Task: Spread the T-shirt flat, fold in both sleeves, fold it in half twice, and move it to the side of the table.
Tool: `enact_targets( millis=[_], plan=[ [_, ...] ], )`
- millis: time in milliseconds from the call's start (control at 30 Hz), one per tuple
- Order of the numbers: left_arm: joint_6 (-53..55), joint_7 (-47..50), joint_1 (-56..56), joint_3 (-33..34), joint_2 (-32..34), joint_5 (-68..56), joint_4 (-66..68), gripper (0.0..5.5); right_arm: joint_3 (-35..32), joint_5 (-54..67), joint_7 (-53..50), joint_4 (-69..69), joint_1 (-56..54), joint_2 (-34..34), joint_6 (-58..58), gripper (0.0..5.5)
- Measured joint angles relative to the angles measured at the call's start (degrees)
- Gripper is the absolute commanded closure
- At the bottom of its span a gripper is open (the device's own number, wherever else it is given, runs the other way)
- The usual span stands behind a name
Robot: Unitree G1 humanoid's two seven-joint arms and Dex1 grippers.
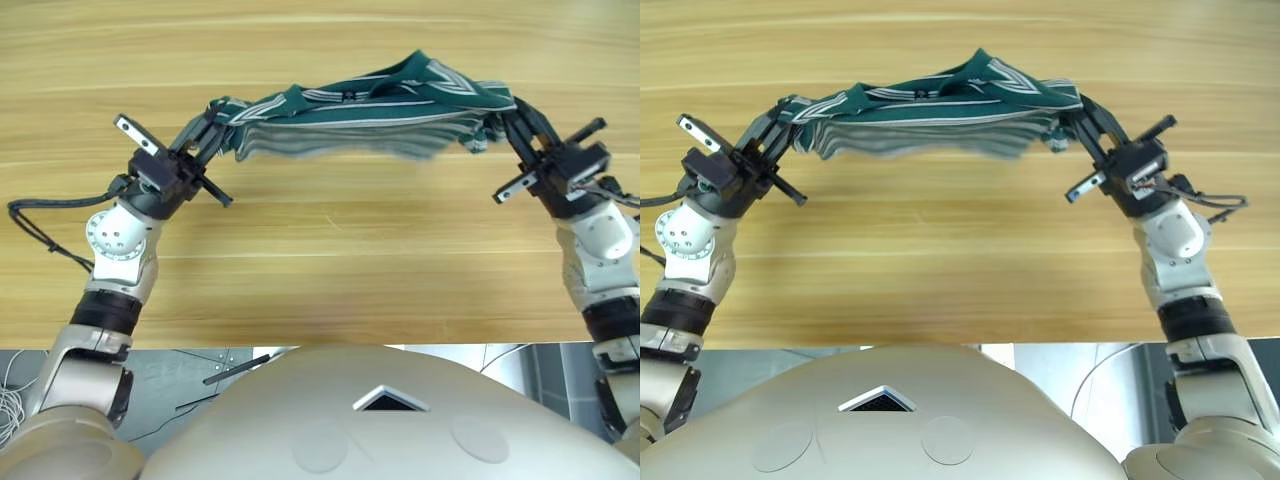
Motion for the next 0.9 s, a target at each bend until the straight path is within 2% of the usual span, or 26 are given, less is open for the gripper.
enact_targets(
  millis=[100, 133, 300, 433, 567, 633, 700, 733, 800, 900],
  plan=[
    [1.0, -0.4, -4.1, 1.9, -3.9, 3.7, 5.0, 5.50, -1.9, -5.9, -0.6, 4.6, -4.7, 5.2, 1.0, 5.50],
    [2.0, 2.0, -8.2, 3.1, -6.3, 7.7, 8.6, 5.50, -3.2, -10.1, -3.5, 7.5, -8.7, 7.7, 1.7, 5.50],
    [8.9, 22.2, -29.6, 7.4, -12.4, 25.6, 25.1, 5.50, -7.9, -28.7, -23.5, 20.9, -27.5, 14.4, 4.7, 5.50],
    [11.7, 30.1, -39.1, 7.3, -16.0, 33.5, 38.7, 5.50, -7.3, -38.2, -34.3, 34.2, -36.4, 17.7, 6.8, 5.50],
    [9.7, 40.2, -42.0, 4.6, -17.4, 42.3, 44.8, 5.50, -5.1, -44.8, -42.0, 40.7, -40.4, 19.4, 6.1, 5.50],
    [8.4, 42.3, -39.5, 0.1, -16.6, 48.6, 45.8, 5.50, -2.9, -46.7, -41.5, 41.7, -38.5, 19.5, 3.8, 5.50],
    [6.8, 40.3, -31.6, -5.7, -15.4, 54.4, 45.9, 5.50, 0.2, -47.3, -35.9, 41.3, -31.2, 18.9, -0.4, 5.50],
    [5.5, 40.1, -27.8, -6.9, -14.8, 55.2, 45.0, 5.50, 1.6, -47.3, -33.0, 40.9, -27.0, 18.4, -1.6, 5.50],
    [1.7, 37.9, -23.6, -9.9, -9.5, 56.9, 39.2, 5.50, 6.8, -47.0, -22.2, 36.7, -16.3, 14.9, -7.5, 5.50],
    [-0.2, 35.0, -19.0, -10.4, -5.4, 55.9, 34.0, 5.50, 8.1, -41.7, -12.4, 29.5, -10.0, 10.2, -10.1, 5.50]
  ],
)
